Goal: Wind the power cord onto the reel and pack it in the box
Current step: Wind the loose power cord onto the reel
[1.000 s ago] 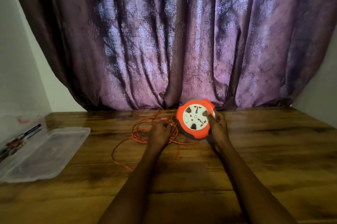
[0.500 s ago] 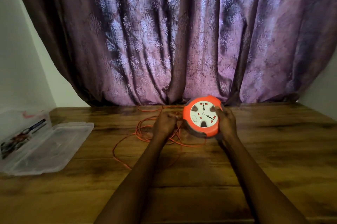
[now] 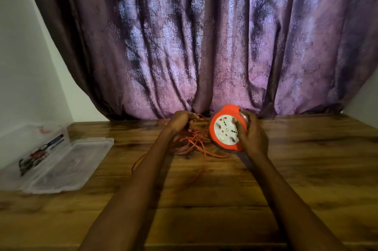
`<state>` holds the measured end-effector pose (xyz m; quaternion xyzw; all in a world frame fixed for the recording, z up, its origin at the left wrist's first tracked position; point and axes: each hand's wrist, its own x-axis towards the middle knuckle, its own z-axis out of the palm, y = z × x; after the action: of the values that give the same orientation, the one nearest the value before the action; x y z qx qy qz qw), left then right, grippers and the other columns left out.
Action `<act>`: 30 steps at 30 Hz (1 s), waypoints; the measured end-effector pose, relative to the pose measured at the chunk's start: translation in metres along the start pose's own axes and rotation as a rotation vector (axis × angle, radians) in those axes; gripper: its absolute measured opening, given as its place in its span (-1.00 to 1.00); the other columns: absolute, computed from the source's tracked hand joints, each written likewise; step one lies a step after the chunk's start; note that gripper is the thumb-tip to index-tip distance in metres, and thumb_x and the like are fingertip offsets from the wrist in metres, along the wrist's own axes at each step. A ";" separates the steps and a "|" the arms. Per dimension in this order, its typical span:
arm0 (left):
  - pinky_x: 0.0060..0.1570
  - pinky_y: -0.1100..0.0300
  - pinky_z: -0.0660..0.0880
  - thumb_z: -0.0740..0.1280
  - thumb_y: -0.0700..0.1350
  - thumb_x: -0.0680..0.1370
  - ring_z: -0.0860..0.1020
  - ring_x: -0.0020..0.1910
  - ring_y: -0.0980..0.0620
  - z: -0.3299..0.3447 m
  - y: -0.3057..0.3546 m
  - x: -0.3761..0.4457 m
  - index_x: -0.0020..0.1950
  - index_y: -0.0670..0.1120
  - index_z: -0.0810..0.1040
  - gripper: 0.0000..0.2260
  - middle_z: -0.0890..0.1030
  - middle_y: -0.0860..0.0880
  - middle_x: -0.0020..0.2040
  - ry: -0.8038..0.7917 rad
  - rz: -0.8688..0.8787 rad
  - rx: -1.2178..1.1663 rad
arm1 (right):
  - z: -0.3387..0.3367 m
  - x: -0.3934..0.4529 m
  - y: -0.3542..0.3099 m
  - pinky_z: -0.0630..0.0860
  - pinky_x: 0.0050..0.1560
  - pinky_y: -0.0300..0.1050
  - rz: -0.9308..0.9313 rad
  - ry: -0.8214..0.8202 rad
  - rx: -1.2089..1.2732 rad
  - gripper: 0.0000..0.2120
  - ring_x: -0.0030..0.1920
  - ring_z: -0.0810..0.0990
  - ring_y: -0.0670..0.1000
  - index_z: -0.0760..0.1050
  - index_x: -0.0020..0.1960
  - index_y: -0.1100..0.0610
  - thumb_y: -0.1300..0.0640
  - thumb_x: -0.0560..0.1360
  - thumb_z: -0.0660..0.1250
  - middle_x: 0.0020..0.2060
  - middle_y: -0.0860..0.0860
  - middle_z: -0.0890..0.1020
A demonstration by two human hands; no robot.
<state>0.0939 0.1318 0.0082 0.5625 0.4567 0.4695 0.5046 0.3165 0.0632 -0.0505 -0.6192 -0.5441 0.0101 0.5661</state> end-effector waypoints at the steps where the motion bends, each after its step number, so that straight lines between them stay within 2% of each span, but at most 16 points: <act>1: -0.55 0.27 0.29 0.24 -0.24 0.60 0.34 -0.58 0.08 -0.001 -0.001 0.001 -0.35 -0.12 0.59 -0.67 0.40 -0.04 -0.52 -0.013 -0.015 -0.023 | -0.002 0.000 -0.002 0.45 0.20 0.03 0.012 0.018 0.014 -0.59 0.29 0.54 0.17 0.42 0.39 -0.02 -0.13 0.59 0.29 0.32 0.05 0.57; 4: -0.47 0.20 0.21 0.28 -0.17 0.62 0.27 -0.51 0.06 -0.004 -0.002 -0.001 -0.26 -0.13 0.62 -0.73 0.33 -0.07 -0.45 -0.010 0.008 0.033 | -0.005 -0.003 -0.009 0.45 0.22 0.03 0.033 0.032 0.103 -0.60 0.29 0.53 0.14 0.43 0.38 -0.02 -0.09 0.59 0.31 0.32 0.04 0.57; 6: -0.43 0.16 0.19 0.31 -0.15 0.61 0.28 -0.50 0.07 -0.005 -0.002 -0.003 -0.35 -0.09 0.56 -0.69 0.36 -0.06 -0.46 0.018 0.073 0.152 | -0.005 -0.004 -0.013 0.48 0.21 -0.01 0.039 0.010 0.194 -0.64 0.24 0.56 0.07 0.46 0.34 -0.06 -0.07 0.57 0.35 0.27 0.01 0.60; 8: -0.44 0.18 0.18 0.30 -0.16 0.63 0.28 -0.56 0.12 -0.005 0.000 -0.003 -0.35 -0.07 0.49 -0.68 0.38 0.02 -0.54 0.045 0.129 0.256 | -0.004 -0.006 -0.021 0.53 0.10 -0.12 0.059 -0.032 0.345 -0.73 0.10 0.60 -0.05 0.50 0.25 -0.12 -0.01 0.56 0.39 0.13 -0.06 0.65; 10: -0.46 0.19 0.17 0.27 -0.19 0.64 0.28 -0.57 0.11 -0.001 0.002 -0.004 -0.27 -0.12 0.53 -0.72 0.39 0.01 -0.55 0.047 0.161 0.280 | 0.000 -0.005 -0.029 0.52 -0.10 -0.35 0.069 -0.069 0.485 -0.80 -0.08 0.61 -0.24 0.53 0.10 -0.15 0.10 0.54 0.42 -0.05 -0.20 0.64; 12: -0.53 0.23 0.21 0.26 -0.22 0.65 0.31 -0.63 0.14 0.002 0.005 -0.005 -0.34 -0.13 0.51 -0.66 0.41 0.05 -0.61 0.034 0.190 0.260 | 0.003 -0.002 -0.035 0.49 -0.19 -0.44 0.079 -0.102 0.534 -0.79 -0.14 0.59 -0.31 0.56 0.06 -0.12 0.16 0.53 0.42 -0.10 -0.24 0.63; 14: -0.61 0.30 0.21 0.28 -0.22 0.64 0.30 -0.68 0.21 0.002 0.008 -0.007 -0.41 -0.10 0.45 -0.60 0.37 0.08 -0.67 0.038 0.220 0.285 | 0.002 -0.001 -0.042 0.53 -0.11 -0.35 0.044 -0.171 0.455 -0.80 -0.07 0.61 -0.21 0.58 0.12 -0.11 0.08 0.52 0.44 -0.07 -0.21 0.66; 15: -0.62 0.30 0.19 0.30 -0.21 0.63 0.29 -0.69 0.20 0.001 0.010 -0.007 -0.42 -0.10 0.44 -0.60 0.36 0.08 -0.67 0.046 0.225 0.292 | 0.002 -0.001 -0.043 0.53 -0.05 -0.28 -0.032 -0.209 0.336 -0.78 -0.03 0.61 -0.19 0.58 0.15 -0.12 0.02 0.51 0.44 -0.03 -0.19 0.68; 18: -0.50 0.23 0.18 0.35 -0.16 0.61 0.31 -0.57 0.06 -0.002 0.013 -0.009 -0.41 -0.12 0.46 -0.63 0.34 0.00 -0.58 0.060 0.235 0.310 | 0.000 -0.004 -0.051 0.52 0.10 -0.14 -0.246 -0.302 0.003 -0.66 0.09 0.61 -0.13 0.56 0.25 -0.15 -0.16 0.49 0.41 0.15 -0.17 0.66; 22: -0.40 0.17 0.27 0.37 -0.09 0.60 0.42 -0.44 0.01 -0.010 0.018 -0.015 -0.49 -0.12 0.41 -0.54 0.39 -0.06 -0.55 0.066 0.328 0.484 | 0.003 -0.002 -0.063 0.52 0.19 -0.04 -0.349 -0.317 -0.118 -0.60 0.24 0.58 0.00 0.52 0.32 -0.13 -0.19 0.51 0.37 0.26 -0.12 0.61; 25: -0.29 0.11 0.41 0.35 -0.07 0.61 0.52 -0.38 -0.05 -0.015 0.028 -0.022 -0.34 -0.23 0.59 -0.64 0.58 -0.26 -0.42 0.057 0.419 0.643 | 0.011 0.002 -0.070 0.47 0.27 0.02 -0.408 -0.408 -0.336 -0.46 0.37 0.48 0.04 0.38 0.47 -0.09 -0.24 0.54 0.27 0.41 -0.05 0.49; 28: -0.19 0.04 0.48 0.35 -0.07 0.60 0.60 -0.27 -0.08 -0.013 0.044 -0.029 -0.21 -0.20 0.68 -0.72 0.67 -0.21 -0.27 0.020 0.568 0.850 | 0.024 0.006 -0.077 0.49 0.23 0.08 -0.455 -0.465 -0.456 -0.30 0.36 0.48 0.15 0.15 0.59 0.00 -0.27 0.55 0.23 0.43 0.08 0.44; 30: -0.17 0.09 0.49 0.34 -0.10 0.59 0.60 -0.24 -0.02 -0.011 0.052 -0.038 -0.13 -0.16 0.72 -0.78 0.70 -0.16 -0.21 -0.059 0.692 0.964 | 0.029 0.009 -0.081 0.50 0.19 0.07 -0.421 -0.490 -0.375 -0.28 0.33 0.51 0.18 0.14 0.58 -0.01 -0.26 0.53 0.26 0.41 0.11 0.47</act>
<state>0.0798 0.0919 0.0578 0.8572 0.3943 0.3304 0.0224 0.2482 0.0709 0.0020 -0.5659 -0.7713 -0.0586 0.2854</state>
